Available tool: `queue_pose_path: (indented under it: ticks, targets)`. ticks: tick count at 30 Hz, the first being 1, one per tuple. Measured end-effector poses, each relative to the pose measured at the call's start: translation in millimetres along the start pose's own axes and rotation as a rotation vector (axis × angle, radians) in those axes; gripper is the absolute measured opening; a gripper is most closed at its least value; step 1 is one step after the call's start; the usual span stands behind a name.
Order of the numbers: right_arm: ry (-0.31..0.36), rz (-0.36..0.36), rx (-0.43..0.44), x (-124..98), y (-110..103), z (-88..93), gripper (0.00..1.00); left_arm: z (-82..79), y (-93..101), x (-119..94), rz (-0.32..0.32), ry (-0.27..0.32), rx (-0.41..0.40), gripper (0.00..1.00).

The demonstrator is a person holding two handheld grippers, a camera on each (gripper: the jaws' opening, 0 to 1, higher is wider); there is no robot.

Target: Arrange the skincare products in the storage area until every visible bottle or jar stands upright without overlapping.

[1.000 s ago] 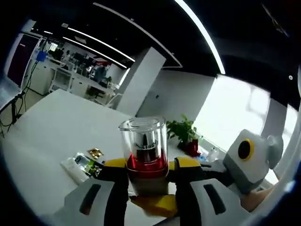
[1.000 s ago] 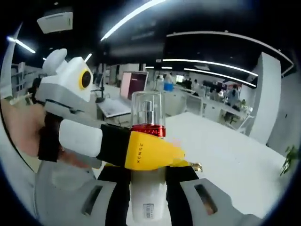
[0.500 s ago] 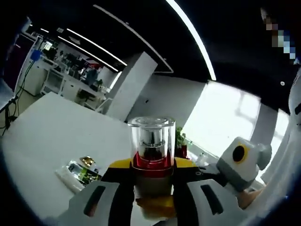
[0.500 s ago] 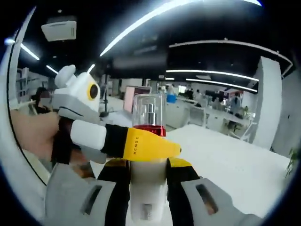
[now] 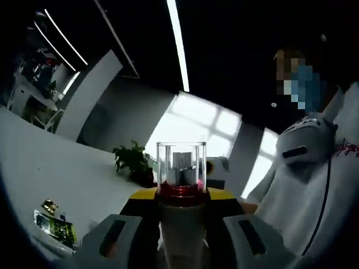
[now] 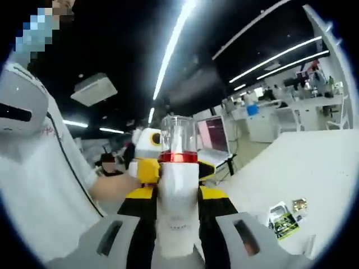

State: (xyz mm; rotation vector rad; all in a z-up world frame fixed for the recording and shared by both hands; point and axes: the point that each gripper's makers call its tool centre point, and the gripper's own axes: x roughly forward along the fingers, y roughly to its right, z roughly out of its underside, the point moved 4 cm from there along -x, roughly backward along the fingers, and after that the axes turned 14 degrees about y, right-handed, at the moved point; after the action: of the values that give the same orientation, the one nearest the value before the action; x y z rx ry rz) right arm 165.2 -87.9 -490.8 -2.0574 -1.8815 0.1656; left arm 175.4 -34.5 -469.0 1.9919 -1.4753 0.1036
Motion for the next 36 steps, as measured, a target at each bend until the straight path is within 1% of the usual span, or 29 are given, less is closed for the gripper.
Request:
queue_pose_path:
  ticks: [2, 4, 5, 6, 7, 8, 10, 11, 12, 13, 15, 17, 18, 19, 22, 25, 26, 28, 29, 30, 31, 32, 33, 34, 36]
  targets:
    - [-0.041, -0.015, -0.027, 2, -2, 4.9, 0.28, 0.8, 2.7, 4, 0.019, -0.012, -0.001, 0.25]
    - [-0.035, -0.012, -0.053, 3, -4, 3.8, 0.28, 3.1, 3.9, 7, 0.031, -0.03, 0.007, 0.25]
    - [-0.029, -0.007, -0.054, 4, -4, 4.9, 0.29, 2.9, 3.5, 7, 0.033, -0.028, 0.005, 0.25]
    - [-0.016, -0.01, -0.049, 3, -4, 4.9, 0.29, 2.7, 4.2, 7, 0.037, -0.023, 0.002, 0.25]
    - [0.019, -0.017, -0.007, 4, -4, 3.5, 0.29, 1.7, 4.2, 7, 0.04, -0.008, -0.013, 0.25]
    - [0.037, -0.018, 0.02, 5, -4, 3.0, 0.29, 0.7, 4.0, 8, 0.036, 0.006, -0.029, 0.25]
    - [0.075, -0.007, 0.054, 6, -2, 2.5, 0.29, -1.6, 2.3, 7, 0.033, 0.032, -0.049, 0.25]
    - [0.079, 0.001, 0.047, 6, -2, 2.8, 0.28, -2.1, 1.4, 6, 0.03, 0.034, -0.05, 0.25]
    - [0.089, 0.03, 0.035, 6, -1, 2.4, 0.28, -2.6, 1.7, 6, 0.028, 0.034, -0.047, 0.25]
    - [0.094, 0.039, 0.031, 6, -2, 1.7, 0.27, -3.4, 1.6, 7, 0.029, 0.035, -0.041, 0.25]
    - [0.103, 0.075, 0.043, 6, -2, -1.1, 0.26, -6.2, 2.9, 10, 0.034, 0.035, -0.026, 0.25]
    - [0.112, 0.123, 0.004, 4, 0, -4.5, 0.26, -7.6, 2.8, 13, 0.035, 0.022, 0.003, 0.25]
    - [0.109, 0.155, -0.006, 3, 2, -5.5, 0.25, -7.4, 1.6, 16, 0.03, 0.014, 0.026, 0.26]
    - [0.103, 0.159, -0.007, 2, 2, -5.4, 0.25, -6.7, 1.4, 18, 0.029, 0.0, 0.036, 0.26]
    - [0.071, 0.241, -0.075, -3, 7, -9.6, 0.25, -6.0, -0.7, 24, 0.013, -0.017, 0.077, 0.27]
    - [0.021, 0.332, -0.165, -11, 17, -13.7, 0.25, -6.0, -7.4, 29, -0.045, -0.027, 0.14, 0.28]
    - [-0.001, 0.37, -0.215, -14, 20, -15.6, 0.25, -5.9, -9.1, 30, -0.06, -0.031, 0.159, 0.28]
    - [-0.032, 0.442, -0.283, -18, 27, -18.2, 0.25, -5.9, -13.2, 35, -0.11, -0.042, 0.219, 0.29]
    - [-0.038, 0.468, -0.303, -18, 29, -18.7, 0.25, -4.8, -15.8, 38, -0.15, -0.051, 0.242, 0.29]
    - [-0.052, 0.496, -0.33, -19, 30, -18.7, 0.25, -4.0, -18.1, 41, -0.177, -0.06, 0.279, 0.29]
    - [-0.079, 0.54, -0.39, -20, 32, -19.0, 0.25, -0.1, -20.9, 47, -0.217, -0.073, 0.312, 0.29]
    - [-0.096, 0.571, -0.442, -21, 35, -19.6, 0.25, 1.0, -21.9, 49, -0.23, -0.076, 0.326, 0.29]
    - [-0.118, 0.603, -0.502, -22, 39, -20.3, 0.25, 1.9, -24.9, 53, -0.261, -0.079, 0.393, 0.29]
    - [-0.126, 0.621, -0.523, -23, 40, -20.9, 0.25, 3.9, -27.7, 56, -0.305, -0.072, 0.389, 0.29]
    - [-0.119, 0.639, -0.521, -24, 41, -21.5, 0.25, 4.1, -30.3, 60, -0.368, -0.03, 0.352, 0.28]
